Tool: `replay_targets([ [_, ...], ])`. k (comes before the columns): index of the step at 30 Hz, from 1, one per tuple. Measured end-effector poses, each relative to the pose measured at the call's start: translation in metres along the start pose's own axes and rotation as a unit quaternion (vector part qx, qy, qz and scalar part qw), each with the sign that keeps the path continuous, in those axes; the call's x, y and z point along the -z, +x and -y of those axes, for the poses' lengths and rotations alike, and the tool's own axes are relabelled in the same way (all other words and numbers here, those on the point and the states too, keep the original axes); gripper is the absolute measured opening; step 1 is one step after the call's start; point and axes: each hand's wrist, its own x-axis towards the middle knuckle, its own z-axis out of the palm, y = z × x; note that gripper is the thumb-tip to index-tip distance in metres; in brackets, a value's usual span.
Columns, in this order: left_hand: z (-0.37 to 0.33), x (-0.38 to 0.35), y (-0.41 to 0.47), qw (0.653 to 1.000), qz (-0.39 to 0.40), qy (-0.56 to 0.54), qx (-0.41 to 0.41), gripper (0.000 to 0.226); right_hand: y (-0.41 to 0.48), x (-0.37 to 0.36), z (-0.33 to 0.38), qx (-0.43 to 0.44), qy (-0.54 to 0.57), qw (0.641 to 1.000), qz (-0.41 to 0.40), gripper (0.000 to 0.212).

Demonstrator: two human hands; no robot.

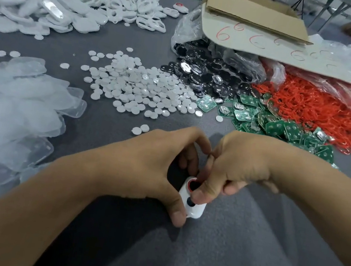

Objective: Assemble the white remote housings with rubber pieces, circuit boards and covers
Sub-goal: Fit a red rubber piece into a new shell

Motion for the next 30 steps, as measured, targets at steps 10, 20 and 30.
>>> replay_targets([
  [10,-0.007,0.000,-0.003,1.000,0.001,0.003,0.010,0.082,0.000,-0.003,0.004,-0.006,-0.004,0.999,-0.043,0.029],
  [20,-0.011,0.003,-0.007,0.998,-0.010,0.059,-0.007,0.042,-0.028,-0.040,-0.038,0.132,0.085,0.961,-0.230,0.021],
  [30,-0.008,-0.005,0.002,0.996,-0.084,0.031,0.024,0.008,-0.032,-0.073,-0.057,0.219,0.034,0.905,-0.363,0.014],
])
